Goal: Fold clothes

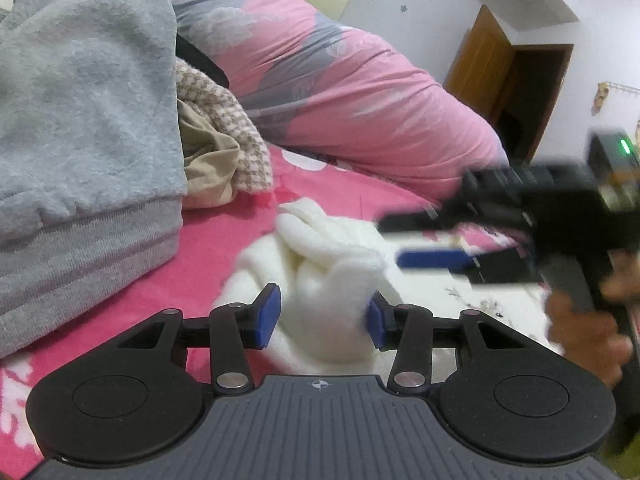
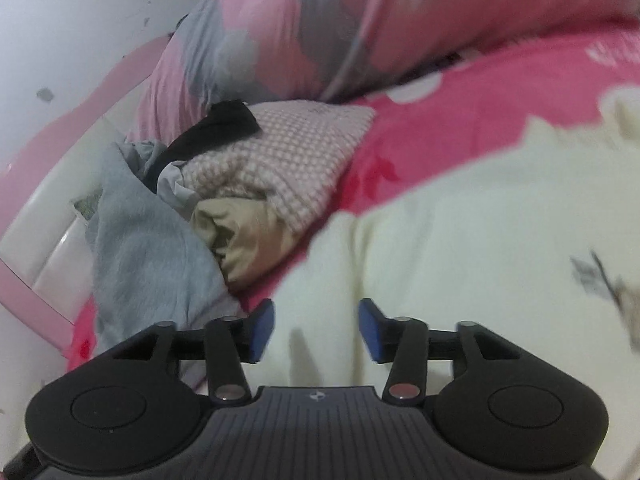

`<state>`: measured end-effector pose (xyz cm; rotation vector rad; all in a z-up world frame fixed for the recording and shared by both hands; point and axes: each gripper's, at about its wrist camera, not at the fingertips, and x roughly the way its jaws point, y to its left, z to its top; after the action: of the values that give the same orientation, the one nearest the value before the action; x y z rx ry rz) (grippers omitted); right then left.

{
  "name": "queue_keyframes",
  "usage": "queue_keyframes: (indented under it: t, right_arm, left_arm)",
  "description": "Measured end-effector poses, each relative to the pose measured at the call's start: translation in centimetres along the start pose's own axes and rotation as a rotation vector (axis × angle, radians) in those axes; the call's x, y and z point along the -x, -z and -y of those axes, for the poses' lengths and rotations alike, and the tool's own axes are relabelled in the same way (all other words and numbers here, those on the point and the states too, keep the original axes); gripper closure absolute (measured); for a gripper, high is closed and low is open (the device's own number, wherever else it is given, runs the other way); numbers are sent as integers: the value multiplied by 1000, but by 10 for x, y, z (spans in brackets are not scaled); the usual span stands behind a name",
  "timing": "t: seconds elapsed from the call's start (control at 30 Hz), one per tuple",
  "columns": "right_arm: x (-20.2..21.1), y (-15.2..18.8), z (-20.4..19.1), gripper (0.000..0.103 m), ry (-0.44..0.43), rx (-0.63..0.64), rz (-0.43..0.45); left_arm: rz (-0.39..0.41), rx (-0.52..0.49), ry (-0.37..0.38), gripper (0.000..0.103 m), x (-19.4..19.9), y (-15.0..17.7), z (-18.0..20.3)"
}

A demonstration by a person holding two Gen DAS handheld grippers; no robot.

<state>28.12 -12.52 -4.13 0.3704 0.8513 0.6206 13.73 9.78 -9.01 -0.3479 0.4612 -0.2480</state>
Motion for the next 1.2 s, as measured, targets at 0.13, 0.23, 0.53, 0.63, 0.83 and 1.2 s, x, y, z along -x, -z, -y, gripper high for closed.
queue_keyframes:
  t: [0.13,0.23,0.53,0.63,0.83,1.2]
  right_arm:
    - [-41,-17,-8,48,64,54,-36]
    - [-74,-22,-9,48,130,93,-96]
    - [-30,-21,11,86,92,-80,7]
    - [17,-23,10,86,-1,-104,102]
    - [74,-29,-35,87,-152,-31,186]
    - [15,-57,-190,87,-326,257,178]
  left_arm:
    - [0,-6,-1,58,0,1,1]
    - [1,-11,-3,59,0,1,1]
    - [44,-15,-9,79,7,-1,2]
    - [83,-10,-15,86,13,-1,2]
    - [210,-2,-28,89,28,-16,1]
    - [400,286,-90,89,64,-54,-72]
